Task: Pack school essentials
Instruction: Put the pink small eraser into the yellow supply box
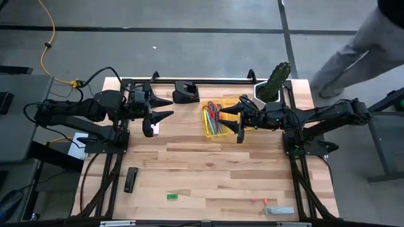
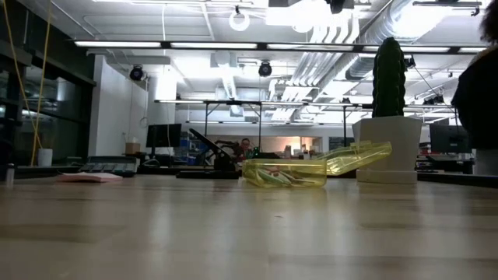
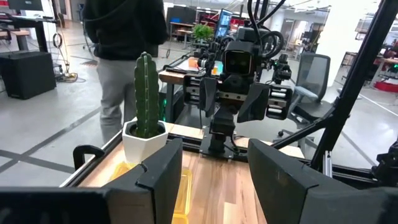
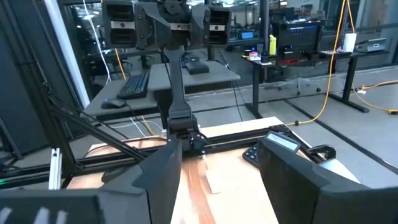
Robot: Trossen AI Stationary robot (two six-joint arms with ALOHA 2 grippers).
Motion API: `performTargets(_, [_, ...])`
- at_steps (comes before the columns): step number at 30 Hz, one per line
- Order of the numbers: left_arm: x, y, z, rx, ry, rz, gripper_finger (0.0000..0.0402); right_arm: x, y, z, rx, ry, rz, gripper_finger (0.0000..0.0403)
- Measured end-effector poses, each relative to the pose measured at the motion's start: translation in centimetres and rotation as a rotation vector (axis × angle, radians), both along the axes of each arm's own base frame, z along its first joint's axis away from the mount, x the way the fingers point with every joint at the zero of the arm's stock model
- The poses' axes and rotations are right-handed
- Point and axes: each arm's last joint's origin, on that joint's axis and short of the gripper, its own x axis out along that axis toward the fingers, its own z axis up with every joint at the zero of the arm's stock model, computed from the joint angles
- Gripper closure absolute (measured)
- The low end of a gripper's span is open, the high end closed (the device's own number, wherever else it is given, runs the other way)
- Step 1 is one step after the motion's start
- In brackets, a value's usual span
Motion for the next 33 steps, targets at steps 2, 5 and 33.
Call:
performTargets(2, [0.0,0.0,0.0,0.000,0.000,0.000,0.0229,0.0,0.0,0.0,0.000,0.000,0.000,0.0203])
performTargets(5, [0.0,0.0,0.0,0.000,0.000,0.000,0.0229,0.0,0.0,0.0,0.000,0.000,0.000,0.0203])
performTargets(33, [0.0,0.0,0.0,0.051,0.014,-0.007,0.0229,-5.7,17.0,-11.9,0.565,1.059,0.348,0.0204])
